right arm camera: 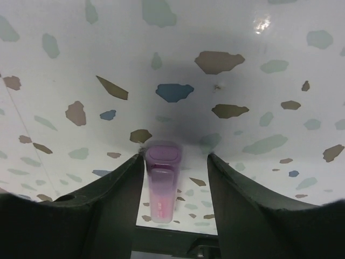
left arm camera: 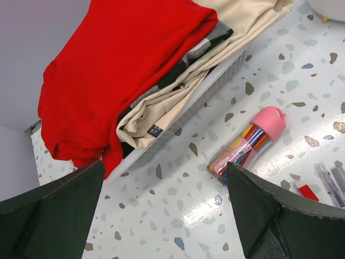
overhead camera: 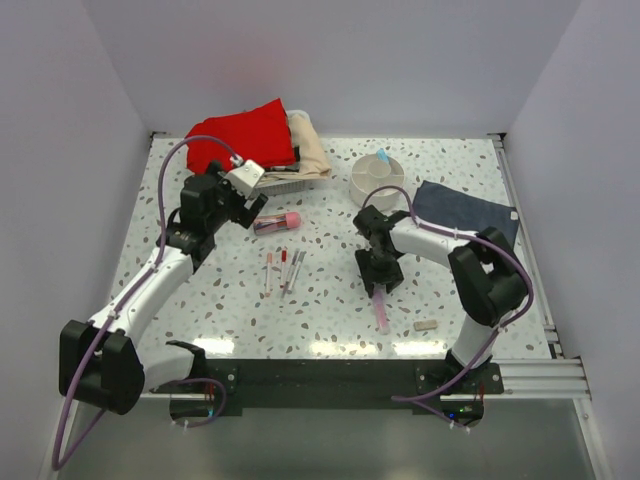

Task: Sort the stationery into containers
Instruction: Pick up the stationery from the center of the board, then place the stationery in the storage box.

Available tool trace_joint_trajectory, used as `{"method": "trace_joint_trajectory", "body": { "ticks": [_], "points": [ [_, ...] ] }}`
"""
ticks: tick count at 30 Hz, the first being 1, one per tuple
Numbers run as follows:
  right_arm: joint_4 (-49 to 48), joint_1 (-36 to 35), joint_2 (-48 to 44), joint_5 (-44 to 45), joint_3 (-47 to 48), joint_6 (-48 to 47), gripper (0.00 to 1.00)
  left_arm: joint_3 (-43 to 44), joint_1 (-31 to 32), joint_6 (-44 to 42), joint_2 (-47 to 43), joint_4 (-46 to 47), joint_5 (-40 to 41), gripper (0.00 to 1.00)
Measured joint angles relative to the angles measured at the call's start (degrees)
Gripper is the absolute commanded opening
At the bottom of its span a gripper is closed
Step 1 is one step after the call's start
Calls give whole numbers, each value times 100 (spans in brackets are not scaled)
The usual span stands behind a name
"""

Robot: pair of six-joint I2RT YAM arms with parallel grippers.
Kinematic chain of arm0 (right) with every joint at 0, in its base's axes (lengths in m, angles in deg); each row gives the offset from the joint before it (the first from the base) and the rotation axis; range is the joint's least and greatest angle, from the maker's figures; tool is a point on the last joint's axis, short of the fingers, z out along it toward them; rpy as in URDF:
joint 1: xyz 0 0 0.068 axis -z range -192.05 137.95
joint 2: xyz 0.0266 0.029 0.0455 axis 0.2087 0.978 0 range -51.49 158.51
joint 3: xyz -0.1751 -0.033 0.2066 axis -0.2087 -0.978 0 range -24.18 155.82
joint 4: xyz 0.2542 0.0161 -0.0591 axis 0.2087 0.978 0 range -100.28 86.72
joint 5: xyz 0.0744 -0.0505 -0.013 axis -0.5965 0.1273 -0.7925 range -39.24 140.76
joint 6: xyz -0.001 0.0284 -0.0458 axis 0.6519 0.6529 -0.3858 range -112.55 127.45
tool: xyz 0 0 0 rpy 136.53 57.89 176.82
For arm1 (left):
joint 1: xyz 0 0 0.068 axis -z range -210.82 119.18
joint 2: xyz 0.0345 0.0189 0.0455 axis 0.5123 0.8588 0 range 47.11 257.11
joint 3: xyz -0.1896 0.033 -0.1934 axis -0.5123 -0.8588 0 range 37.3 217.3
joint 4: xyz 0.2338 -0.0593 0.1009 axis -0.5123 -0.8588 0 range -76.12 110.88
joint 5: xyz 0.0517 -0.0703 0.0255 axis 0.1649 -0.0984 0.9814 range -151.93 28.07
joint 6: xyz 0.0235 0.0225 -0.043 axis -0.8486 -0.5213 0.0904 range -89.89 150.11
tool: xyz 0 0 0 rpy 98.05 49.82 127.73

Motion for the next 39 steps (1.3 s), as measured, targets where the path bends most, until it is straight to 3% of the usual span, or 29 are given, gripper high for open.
{"method": "trace_joint_trajectory", "body": {
  "ticks": [3,6,7,8,14,24,29,32,39],
  "points": [
    [7,7,-7,90,-33,-37,34,-39,0,2,0,46,-2,100],
    [-9,-11,-42,188,-74,-68,17,-98,0,2,7,57,-7,100],
    [-7,-24,-46,188,-76,-94,5,-107,0,2,13,66,-9,100],
    [-4,-37,-46,188,-76,-116,0,-109,-2,2,22,68,-20,100],
    [168,-221,-39,-146,330,-339,0,-107,-2,-2,131,87,-138,100],
    [-111,92,-409,-391,2765,-1255,0,256,0,-203,636,170,-483,100],
    [-1519,796,-868,-166,2933,-1495,0,811,0,-164,1043,269,-651,100],
    [-2868,1182,-1071,249,2660,-1613,0,1163,4,-26,1390,363,-732,100],
    [-4964,1331,-737,957,2629,-1993,0,1982,83,170,2236,393,-761,100]
  ]
}}
